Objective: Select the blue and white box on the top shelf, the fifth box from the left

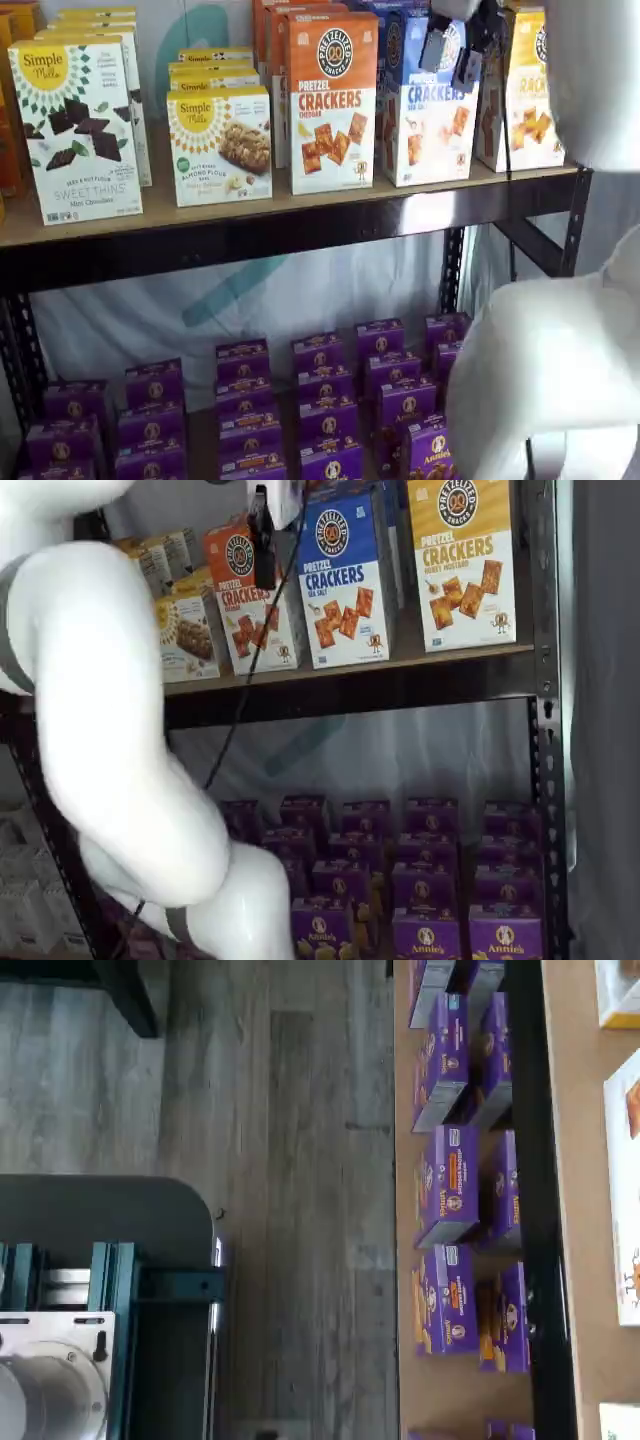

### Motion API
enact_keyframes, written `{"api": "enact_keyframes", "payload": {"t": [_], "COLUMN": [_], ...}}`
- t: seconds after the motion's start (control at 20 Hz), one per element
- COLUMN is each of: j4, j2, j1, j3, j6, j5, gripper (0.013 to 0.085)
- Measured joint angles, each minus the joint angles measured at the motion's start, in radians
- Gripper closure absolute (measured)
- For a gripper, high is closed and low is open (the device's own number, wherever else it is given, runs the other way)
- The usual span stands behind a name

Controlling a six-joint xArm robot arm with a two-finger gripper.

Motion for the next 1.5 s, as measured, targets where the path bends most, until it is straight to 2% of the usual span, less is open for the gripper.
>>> {"api": "enact_keyframes", "payload": {"t": [0.1, 0.15, 0.35, 0.5, 0.6, 0.7, 0.85, 1.25, 1.5], "j4": [-0.047, -0.055, -0.044, 0.011, 0.069, 0.118, 0.16, 0.281, 0.294], "j2": [-0.015, -0.024, -0.05, -0.07, -0.078, -0.073, -0.055, 0.02, 0.082], "j1": [0.023, 0.024, 0.008, -0.031, -0.07, -0.104, -0.134, -0.184, -0.181], "j3": [0.015, 0.026, 0.056, 0.075, 0.074, 0.051, 0.005, -0.108, -0.158], "j6": [0.003, 0.001, -0.01, -0.026, -0.039, -0.046, -0.046, -0.018, -0.015], "j5": [-0.014, -0.019, -0.033, -0.062, -0.079, -0.079, -0.073, -0.084, -0.127], "gripper": [0.013, 0.013, 0.013, 0.013, 0.013, 0.013, 0.013, 0.013, 0.013]}}
